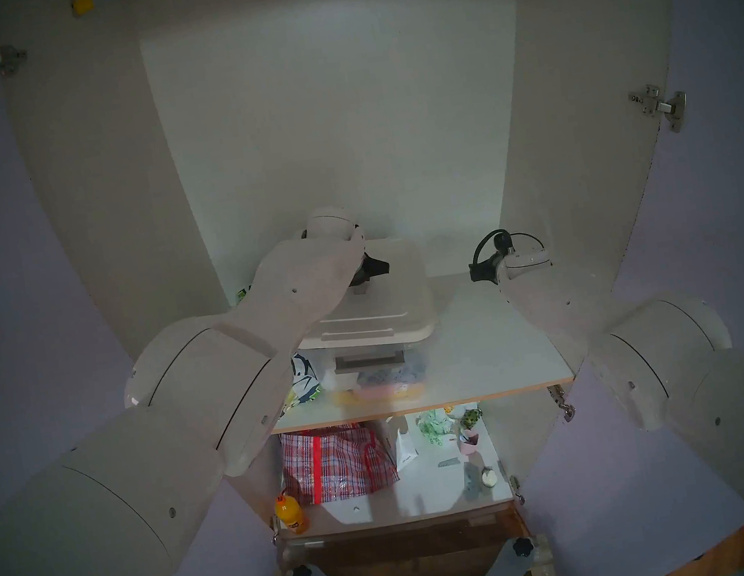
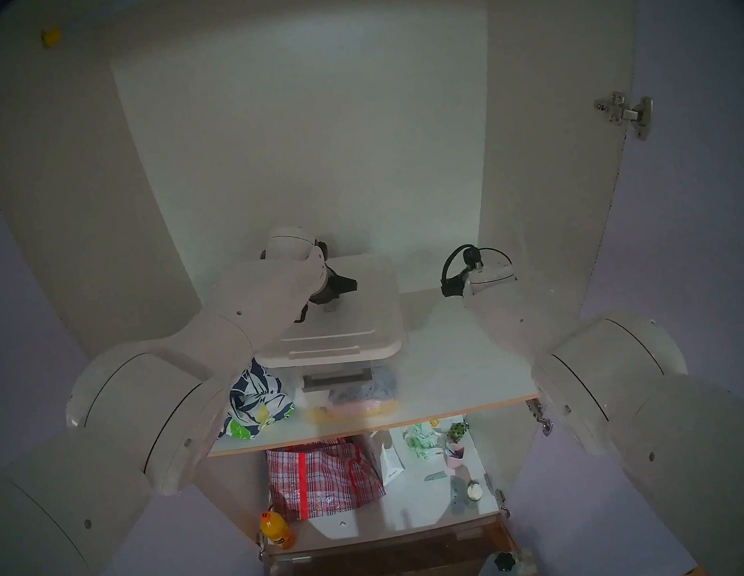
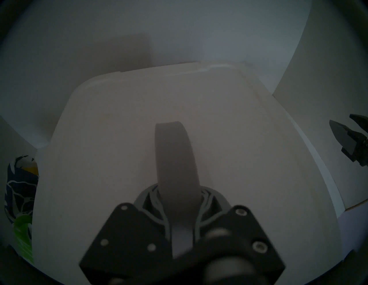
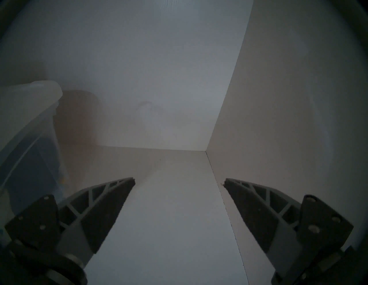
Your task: Take clothing out of the storage bin and put the lid back on the bin
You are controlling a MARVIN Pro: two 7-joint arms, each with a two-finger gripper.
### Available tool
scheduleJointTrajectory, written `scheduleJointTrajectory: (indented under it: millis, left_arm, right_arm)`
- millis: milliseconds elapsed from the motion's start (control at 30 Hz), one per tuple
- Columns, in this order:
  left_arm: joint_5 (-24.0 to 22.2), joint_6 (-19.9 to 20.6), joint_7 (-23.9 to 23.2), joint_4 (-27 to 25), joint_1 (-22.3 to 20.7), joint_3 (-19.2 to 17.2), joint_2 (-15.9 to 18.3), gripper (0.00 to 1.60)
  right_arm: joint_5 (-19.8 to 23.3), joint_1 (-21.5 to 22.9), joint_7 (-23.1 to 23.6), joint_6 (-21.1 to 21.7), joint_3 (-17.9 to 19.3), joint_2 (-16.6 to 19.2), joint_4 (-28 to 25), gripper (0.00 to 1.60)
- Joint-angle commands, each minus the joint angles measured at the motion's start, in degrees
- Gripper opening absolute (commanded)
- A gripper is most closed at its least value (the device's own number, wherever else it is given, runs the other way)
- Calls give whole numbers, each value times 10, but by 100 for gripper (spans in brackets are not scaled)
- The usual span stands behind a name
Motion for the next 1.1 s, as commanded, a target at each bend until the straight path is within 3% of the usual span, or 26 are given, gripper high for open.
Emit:
scheduleJointTrajectory:
  millis: [0,200,433,700,1067]
  left_arm:
    - [4,10,-7,-53,-15,3,16,0]
    - [-1,32,2,-110,16,0,28,0]
    - [-12,57,35,-126,29,-23,19,0]
    - [-15,29,105,-84,23,-46,-17,0]
    - [-21,11,122,-55,0,-54,-39,0]
  right_arm:
    - [-1,20,-1,-11,1,0,-8,160]
    - [-3,22,-1,-14,4,-1,-4,160]
    - [-6,23,0,-15,6,-2,-1,160]
    - [-8,24,1,-16,8,-3,1,160]
    - [-11,23,2,-15,11,-3,0,160]
